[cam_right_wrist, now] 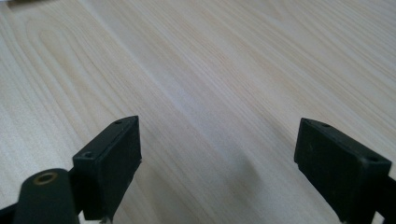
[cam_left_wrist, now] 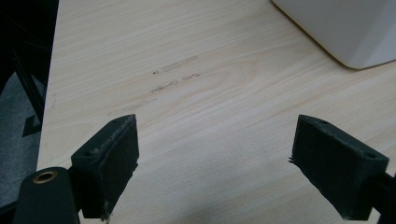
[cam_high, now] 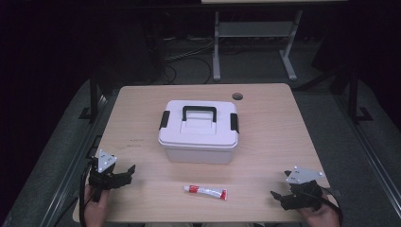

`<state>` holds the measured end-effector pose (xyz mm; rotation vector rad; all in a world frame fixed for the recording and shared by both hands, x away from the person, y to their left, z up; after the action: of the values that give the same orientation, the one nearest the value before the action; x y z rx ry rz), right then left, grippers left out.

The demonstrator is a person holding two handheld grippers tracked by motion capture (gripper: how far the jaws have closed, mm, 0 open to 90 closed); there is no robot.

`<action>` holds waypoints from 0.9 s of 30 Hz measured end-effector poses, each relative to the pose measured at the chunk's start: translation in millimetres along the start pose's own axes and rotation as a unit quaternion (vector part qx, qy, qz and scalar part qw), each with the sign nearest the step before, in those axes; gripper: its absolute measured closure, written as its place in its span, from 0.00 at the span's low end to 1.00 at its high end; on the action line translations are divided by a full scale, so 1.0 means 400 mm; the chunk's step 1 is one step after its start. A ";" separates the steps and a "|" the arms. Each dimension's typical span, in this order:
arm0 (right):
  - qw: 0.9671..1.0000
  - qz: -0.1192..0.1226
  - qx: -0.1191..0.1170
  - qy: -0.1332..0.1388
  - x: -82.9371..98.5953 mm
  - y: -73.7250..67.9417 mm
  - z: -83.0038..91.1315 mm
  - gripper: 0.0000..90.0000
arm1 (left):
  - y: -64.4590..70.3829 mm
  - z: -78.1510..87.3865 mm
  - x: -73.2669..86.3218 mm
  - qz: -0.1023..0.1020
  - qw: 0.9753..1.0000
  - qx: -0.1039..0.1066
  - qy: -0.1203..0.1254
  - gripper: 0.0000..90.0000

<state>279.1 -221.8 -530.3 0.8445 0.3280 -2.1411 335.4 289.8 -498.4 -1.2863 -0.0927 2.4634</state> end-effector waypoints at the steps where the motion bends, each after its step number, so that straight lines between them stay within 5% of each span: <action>1: 1.000 0.001 -0.001 -0.001 0.000 0.000 0.000 0.16 | 0.000 0.000 0.001 -0.001 1.000 0.000 -0.001 0.16; 14: 1.000 0.005 -0.019 -0.005 -0.015 -0.010 -0.003 0.16 | -0.002 0.003 0.002 -0.001 1.000 0.003 -0.001 0.16; 27: 0.997 0.017 -0.069 -0.008 -0.113 -0.002 0.003 0.16 | -0.004 0.002 0.003 0.004 1.000 0.005 -0.001 0.16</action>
<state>298.9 -195.6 -499.3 0.7486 0.4454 -2.0668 334.6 291.6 -498.6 -1.2833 -0.0759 2.4697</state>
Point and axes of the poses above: each handheld gripper's, and its own axes: z roughly backward along the jaws, x roughly out of its underside, y roughly to its right, the point moved 10 cm from there along -z, roughly forward along the jaws, and after that the axes turned 6 degrees about -x, right-handed, at the moved point
